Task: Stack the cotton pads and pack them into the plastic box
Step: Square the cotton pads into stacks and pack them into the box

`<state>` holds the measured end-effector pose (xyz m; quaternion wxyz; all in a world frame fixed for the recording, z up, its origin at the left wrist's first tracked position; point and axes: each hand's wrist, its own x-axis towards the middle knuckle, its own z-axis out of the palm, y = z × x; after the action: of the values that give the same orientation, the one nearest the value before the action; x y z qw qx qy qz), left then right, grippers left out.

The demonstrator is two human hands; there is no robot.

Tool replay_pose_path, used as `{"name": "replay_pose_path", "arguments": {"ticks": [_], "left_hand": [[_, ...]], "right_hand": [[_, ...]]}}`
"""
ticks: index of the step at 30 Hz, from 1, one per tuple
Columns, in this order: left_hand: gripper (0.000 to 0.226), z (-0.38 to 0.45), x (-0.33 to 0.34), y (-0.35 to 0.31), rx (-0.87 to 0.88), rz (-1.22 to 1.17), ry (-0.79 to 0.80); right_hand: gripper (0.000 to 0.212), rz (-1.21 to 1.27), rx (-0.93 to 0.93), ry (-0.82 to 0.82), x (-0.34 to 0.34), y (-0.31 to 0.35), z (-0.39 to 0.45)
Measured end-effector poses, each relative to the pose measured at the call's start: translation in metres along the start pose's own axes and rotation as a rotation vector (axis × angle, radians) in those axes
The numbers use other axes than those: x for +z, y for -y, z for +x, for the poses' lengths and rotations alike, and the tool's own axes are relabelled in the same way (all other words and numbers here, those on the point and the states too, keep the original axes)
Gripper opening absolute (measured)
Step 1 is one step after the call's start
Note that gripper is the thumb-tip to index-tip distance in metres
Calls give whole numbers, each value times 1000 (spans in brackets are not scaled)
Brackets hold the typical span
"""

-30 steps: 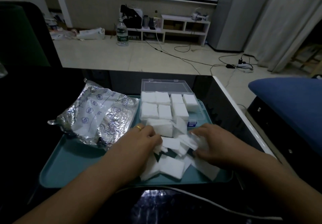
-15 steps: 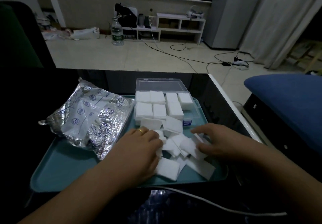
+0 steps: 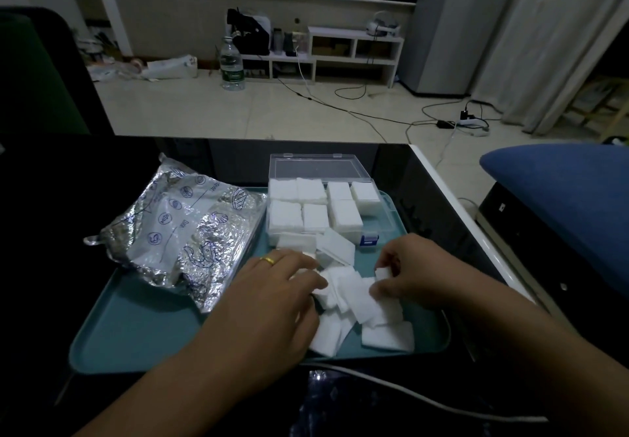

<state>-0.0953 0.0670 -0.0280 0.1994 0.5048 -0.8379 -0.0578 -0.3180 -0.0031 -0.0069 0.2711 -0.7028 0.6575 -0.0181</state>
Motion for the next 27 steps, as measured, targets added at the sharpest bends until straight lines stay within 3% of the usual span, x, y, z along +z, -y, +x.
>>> {"name": "replay_pose_path", "arguments": {"ticks": [5, 10, 13, 18, 23, 27], "left_hand": [[31, 5, 2, 9, -122, -75, -71], [15, 11, -10, -5, -345, -432, -163], [14, 18, -11, -12, -437, -691, -183], [44, 27, -5, -13, -683, -1053, 6], [23, 28, -12, -9, -784, -1353, -9], [25, 29, -19, -11, -790, -1539, 89]], "right_hand": [[9, 142, 28, 19, -20, -5, -9], [8, 171, -85, -56, -38, -5, -19], [8, 316, -150, -79, -38, 5, -24], [9, 659, -229, -76, -23, 24, -25], [8, 818, -217, -54, -10, 36, -22], [9, 809, -284, -52, 0, 44, -25]]}}
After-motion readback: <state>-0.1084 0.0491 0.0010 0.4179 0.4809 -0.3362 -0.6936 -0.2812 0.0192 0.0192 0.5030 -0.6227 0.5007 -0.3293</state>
